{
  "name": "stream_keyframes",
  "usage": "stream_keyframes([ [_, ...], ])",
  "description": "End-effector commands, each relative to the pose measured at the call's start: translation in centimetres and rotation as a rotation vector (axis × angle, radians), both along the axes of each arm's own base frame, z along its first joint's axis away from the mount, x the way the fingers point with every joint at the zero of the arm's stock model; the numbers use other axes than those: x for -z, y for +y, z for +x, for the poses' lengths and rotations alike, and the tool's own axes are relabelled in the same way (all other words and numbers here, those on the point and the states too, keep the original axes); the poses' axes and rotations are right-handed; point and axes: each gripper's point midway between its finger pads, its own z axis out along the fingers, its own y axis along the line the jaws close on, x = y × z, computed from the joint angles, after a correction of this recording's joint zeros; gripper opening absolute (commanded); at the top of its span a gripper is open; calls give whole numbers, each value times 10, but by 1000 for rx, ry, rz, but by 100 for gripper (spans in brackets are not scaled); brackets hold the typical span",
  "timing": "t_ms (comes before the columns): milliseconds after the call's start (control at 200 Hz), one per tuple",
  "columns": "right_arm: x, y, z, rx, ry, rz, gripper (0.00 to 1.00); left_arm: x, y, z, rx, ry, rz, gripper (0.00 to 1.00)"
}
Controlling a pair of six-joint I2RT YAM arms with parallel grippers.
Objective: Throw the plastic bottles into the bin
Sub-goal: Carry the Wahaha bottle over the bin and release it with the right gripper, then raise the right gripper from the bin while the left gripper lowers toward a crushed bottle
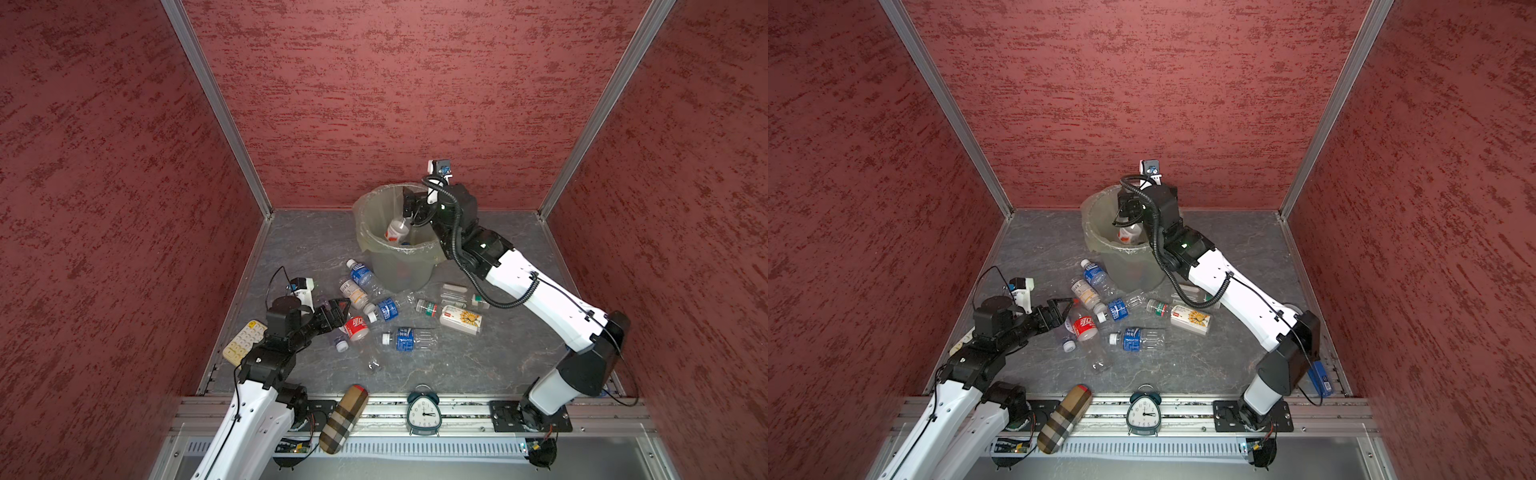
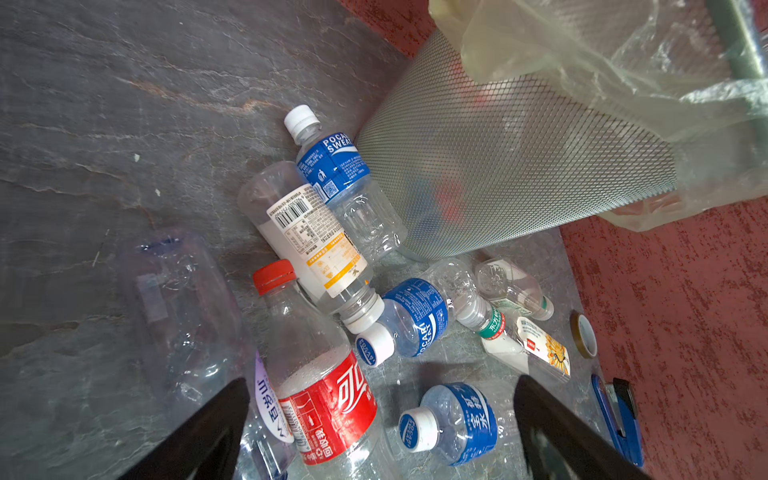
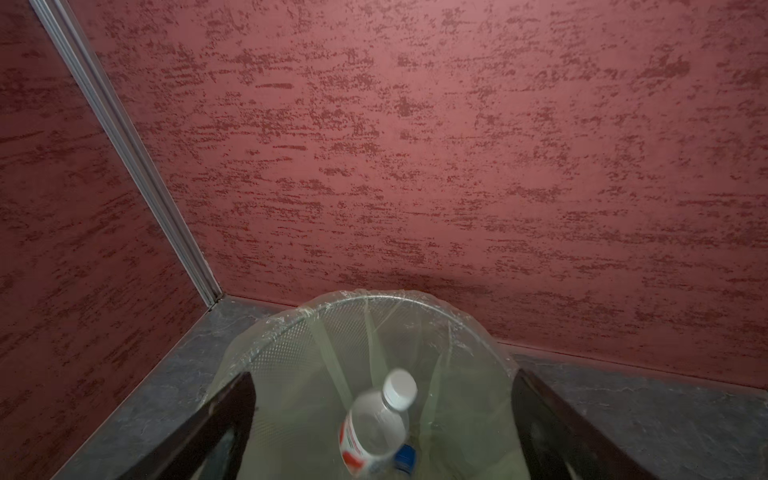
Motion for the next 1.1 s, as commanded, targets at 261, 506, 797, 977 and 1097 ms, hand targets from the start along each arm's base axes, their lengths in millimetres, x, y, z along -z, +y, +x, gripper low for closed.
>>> stream_keyframes([
  [261,-50,-42,-59,-54,-65,70,97,16,14,2,-102,79,18,99],
  [506,-9,-51,-74,-68,18,62,93,34,27,1,-184,178,86,94],
  [797,42,-66,-83,-35,129,1,92,56,40,8,-258,292,155,85],
  [977,72,-72,-92,-32,193,5,93,71,39,17,-255,350,188,85],
  [1097,89,-76,-98,-33,229,12,94,76,40,22,-257,374,213,85],
])
